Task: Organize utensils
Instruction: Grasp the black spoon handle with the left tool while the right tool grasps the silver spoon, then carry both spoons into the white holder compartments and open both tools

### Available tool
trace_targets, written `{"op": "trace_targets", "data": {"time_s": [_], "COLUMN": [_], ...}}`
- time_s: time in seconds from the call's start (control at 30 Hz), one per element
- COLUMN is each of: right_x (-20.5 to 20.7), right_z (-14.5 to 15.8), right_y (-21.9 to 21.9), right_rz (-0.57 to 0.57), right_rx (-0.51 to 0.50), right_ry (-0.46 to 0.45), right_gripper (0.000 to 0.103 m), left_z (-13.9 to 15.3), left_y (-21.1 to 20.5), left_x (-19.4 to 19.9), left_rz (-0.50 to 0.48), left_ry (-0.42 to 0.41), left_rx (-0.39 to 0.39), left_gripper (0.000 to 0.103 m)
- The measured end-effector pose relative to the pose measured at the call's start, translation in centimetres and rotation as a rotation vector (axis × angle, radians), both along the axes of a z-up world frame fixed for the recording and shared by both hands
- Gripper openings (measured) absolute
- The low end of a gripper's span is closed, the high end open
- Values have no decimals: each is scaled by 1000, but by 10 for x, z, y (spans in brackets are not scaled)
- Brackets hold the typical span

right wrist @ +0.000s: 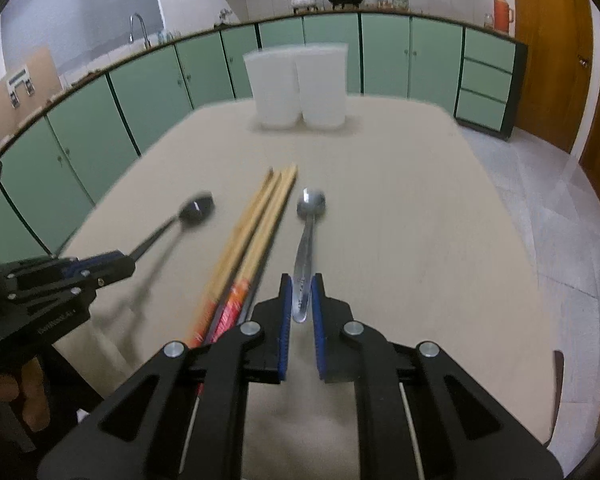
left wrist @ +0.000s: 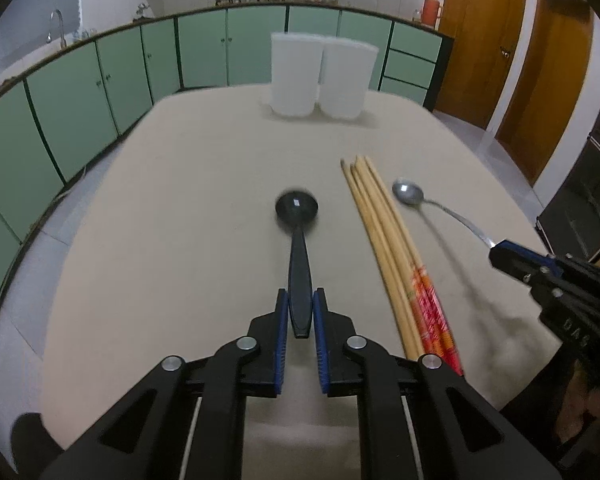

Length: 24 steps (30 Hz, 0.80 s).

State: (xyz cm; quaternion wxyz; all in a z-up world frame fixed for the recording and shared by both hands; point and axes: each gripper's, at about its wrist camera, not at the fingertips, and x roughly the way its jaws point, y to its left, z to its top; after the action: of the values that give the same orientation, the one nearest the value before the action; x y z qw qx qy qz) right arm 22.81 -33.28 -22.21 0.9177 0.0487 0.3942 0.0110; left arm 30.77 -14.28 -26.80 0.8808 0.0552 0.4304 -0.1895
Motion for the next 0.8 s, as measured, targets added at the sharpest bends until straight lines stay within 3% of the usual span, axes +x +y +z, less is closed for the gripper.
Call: {"op": "trace_targets", "data": {"time_s": [0.2, 0.37, 0.53, 0.8], "right_x": [6, 16, 24, 43], "right_z": [35, 46, 55, 69], "right_y": [-2, 1, 0, -6], "right_rz": [-1, 18, 38, 74], "right_rx": [18, -3, -11, -15], "right_ry": [-64, -79, -70, -36], "right_gripper": [8, 7, 2, 2], "left_z": [26, 37, 44, 63], "left_y": [8, 11, 15, 19], "left_x": [2, 12, 27, 60], "left_rz": [-7, -12, -26, -76], "left_ry": [-47, -77, -47, 13], "left_rx": [-33, -36, -63, -95], "left_gripper": [12, 12, 12, 12]}}
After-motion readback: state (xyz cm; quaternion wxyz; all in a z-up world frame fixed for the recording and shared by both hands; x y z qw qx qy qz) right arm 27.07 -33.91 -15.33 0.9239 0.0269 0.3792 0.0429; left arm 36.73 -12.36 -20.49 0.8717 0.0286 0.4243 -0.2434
